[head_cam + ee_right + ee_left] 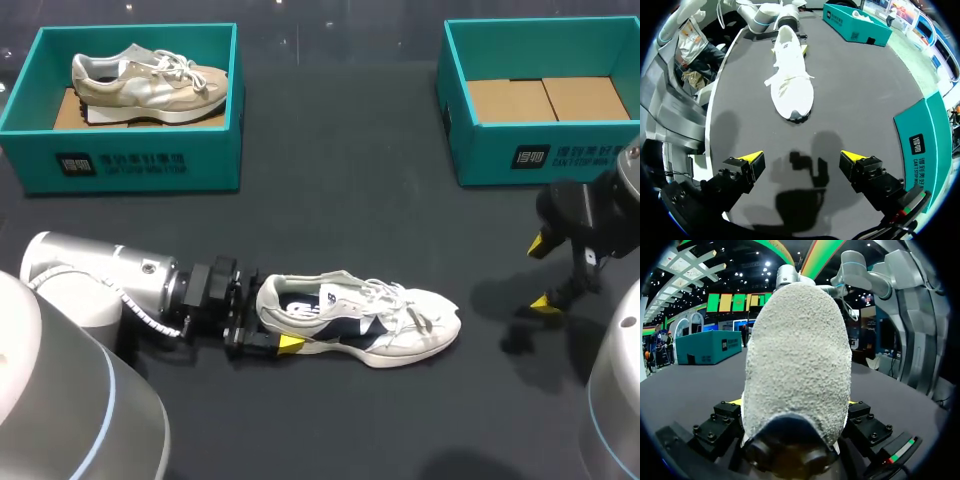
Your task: Take the shoe out of the shoebox, open the shoe tongue, remove and reinsert the insole, then place the shoe into the shoebox
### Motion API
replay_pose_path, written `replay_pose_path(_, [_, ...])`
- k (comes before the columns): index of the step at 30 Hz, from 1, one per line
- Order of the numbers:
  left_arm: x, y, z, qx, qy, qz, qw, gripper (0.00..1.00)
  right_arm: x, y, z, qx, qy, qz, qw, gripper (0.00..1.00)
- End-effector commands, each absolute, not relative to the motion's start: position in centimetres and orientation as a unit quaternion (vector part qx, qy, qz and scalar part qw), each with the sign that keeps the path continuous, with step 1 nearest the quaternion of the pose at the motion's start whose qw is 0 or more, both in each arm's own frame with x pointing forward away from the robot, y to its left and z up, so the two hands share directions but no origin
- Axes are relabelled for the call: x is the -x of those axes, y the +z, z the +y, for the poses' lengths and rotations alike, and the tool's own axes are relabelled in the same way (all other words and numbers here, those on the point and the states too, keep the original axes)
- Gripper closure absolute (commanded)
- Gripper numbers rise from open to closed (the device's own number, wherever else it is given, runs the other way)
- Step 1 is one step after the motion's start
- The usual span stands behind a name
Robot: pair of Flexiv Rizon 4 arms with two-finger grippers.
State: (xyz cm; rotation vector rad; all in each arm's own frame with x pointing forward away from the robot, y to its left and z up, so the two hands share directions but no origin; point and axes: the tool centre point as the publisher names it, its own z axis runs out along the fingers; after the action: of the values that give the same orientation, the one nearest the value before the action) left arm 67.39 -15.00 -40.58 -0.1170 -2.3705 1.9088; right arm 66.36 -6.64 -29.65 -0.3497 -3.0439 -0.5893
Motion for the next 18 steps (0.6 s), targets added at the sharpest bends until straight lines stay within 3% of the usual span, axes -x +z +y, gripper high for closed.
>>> replay_pose_path(1, [-67.3,-40.5,-14.9,0.038,0.626,-0.778,0.048,1.00,-67.8,-28.6,-4.8,0.160,-0.155,-0.974,0.041,0.00])
replay_pose_path(10, [-67.3,-40.5,-14.9,0.038,0.626,-0.778,0.048,1.00,-68.1,-27.6,-2.2,0.259,-0.095,-0.960,0.046,0.00])
replay_pose_path(18, [-67.3,-40.5,-14.9,0.038,0.626,-0.778,0.048,1.00,-67.0,-27.2,0.8,0.317,-0.055,-0.947,0.012,0.00])
